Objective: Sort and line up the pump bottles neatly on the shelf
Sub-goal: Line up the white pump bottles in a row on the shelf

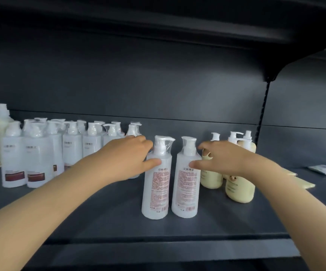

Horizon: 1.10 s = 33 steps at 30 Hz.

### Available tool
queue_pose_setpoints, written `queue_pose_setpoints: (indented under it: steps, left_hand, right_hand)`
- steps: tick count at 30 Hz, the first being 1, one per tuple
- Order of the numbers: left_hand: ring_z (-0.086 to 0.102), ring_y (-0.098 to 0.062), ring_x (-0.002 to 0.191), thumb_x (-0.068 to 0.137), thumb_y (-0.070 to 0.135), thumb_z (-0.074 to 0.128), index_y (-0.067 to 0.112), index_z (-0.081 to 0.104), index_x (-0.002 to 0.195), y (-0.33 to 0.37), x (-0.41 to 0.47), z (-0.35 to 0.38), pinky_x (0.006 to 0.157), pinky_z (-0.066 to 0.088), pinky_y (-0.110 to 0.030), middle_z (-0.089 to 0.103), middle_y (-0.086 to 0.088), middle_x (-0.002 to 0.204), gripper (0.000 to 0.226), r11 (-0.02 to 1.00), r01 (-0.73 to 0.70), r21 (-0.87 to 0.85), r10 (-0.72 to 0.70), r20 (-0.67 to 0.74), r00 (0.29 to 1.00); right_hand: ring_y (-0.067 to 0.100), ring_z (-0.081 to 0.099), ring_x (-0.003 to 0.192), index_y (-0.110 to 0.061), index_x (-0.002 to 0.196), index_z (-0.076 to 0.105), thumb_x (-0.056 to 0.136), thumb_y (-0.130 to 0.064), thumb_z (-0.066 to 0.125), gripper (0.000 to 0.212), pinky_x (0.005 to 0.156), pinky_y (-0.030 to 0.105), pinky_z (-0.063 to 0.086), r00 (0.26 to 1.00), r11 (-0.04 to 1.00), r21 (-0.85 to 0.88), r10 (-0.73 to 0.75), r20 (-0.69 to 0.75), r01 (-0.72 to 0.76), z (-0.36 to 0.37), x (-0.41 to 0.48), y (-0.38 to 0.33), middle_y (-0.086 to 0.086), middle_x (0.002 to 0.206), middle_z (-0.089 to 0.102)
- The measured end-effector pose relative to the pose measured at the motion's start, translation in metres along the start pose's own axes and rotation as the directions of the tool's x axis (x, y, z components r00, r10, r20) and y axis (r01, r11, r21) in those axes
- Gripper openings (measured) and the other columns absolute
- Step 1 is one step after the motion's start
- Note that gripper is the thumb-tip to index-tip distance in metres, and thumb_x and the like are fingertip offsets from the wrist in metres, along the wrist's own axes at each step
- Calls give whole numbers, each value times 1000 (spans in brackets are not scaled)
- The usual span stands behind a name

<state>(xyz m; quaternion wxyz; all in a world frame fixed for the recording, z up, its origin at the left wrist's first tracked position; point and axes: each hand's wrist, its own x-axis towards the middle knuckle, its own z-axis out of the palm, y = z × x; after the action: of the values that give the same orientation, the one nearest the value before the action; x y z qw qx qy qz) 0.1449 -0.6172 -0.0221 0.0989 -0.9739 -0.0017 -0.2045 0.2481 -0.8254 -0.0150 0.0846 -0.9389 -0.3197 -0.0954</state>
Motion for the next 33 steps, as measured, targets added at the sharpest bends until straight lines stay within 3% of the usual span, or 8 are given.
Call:
queue_pose_setpoints:
  steps: [5, 8, 10, 12, 15, 24, 28, 33]
  left_hand:
    - [51, -8, 90, 87, 60, 38, 25, 44, 104, 11, 6, 19, 76, 43, -28, 50, 10, 104, 40, 961, 37, -275, -38, 5, 999]
    - [54, -4, 94, 85, 58, 44, 28, 40, 113, 19, 4, 35, 82, 47, -27, 50, 14, 109, 41, 852, 66, -519, -77, 0, 997]
    - [53, 3, 97, 85, 53, 48, 32, 36, 118, 24, 3, 45, 81, 47, -21, 50, 17, 113, 40, 718, 98, -689, -129, 6, 992]
    - [52, 9, 93, 85, 48, 51, 37, 31, 119, 29, 0, 51, 74, 45, -13, 50, 21, 109, 41, 586, 122, -801, -186, 14, 982]
    - [49, 14, 88, 89, 41, 50, 42, 23, 118, 38, -5, 57, 70, 40, -9, 47, 31, 100, 40, 427, 145, -893, -269, 28, 963]
    - [51, 8, 96, 95, 30, 45, 38, 23, 122, 52, -17, 58, 77, 43, -13, 50, 19, 108, 36, 206, 129, -970, -426, 30, 904]
    - [50, 8, 91, 95, 33, 43, 33, 24, 129, 43, -42, 48, 74, 42, -14, 50, 20, 104, 39, 172, 133, -976, -506, 28, 862]
    - [52, 5, 94, 95, 33, 44, 33, 25, 130, 6, -75, 32, 77, 45, -19, 52, 15, 109, 40, 176, 161, -971, -560, 36, 828]
  right_hand:
    - [5, 58, 94, -25, 105, 57, 76, -57, 63, 43, 86, 25, 46, 995, 962, 254, -84, -60, 97, 17, 11, 5, -13, 102, 63]
    - [0, 59, 87, -29, 102, 54, 78, -47, 67, 33, 76, 18, 46, 987, 874, 459, -135, -82, 158, 36, 13, 5, -16, 94, 62]
    - [-4, 62, 94, -35, 114, 50, 81, -40, 67, 37, 81, 16, 47, 984, 726, 665, -150, -94, 174, 53, 13, 5, -18, 103, 64]
    - [-2, 63, 100, -36, 119, 49, 83, -35, 67, 40, 88, 24, 49, 983, 517, 837, -135, -127, 179, 69, 14, 7, -14, 110, 65]
    - [7, 62, 107, -42, 117, 49, 76, -41, 67, 45, 92, 32, 50, 983, 279, 945, -115, -145, 172, 85, 14, 6, -10, 116, 64]
    - [-7, 59, 92, -35, 119, 40, 91, -27, 54, 32, 76, 13, 49, 943, 271, 906, -19, -331, 324, 97, 4, -16, -13, 106, 56]
    - [-19, 56, 76, -32, 116, 38, 93, -26, 52, 27, 63, 2, 44, 924, 273, 886, -30, -382, 375, 99, -5, -39, -11, 100, 53]
    - [-17, 57, 82, -17, 123, 40, 91, -36, 48, 38, 66, 3, 45, 916, 262, 878, -148, -374, 400, 91, -3, -81, -9, 103, 56]
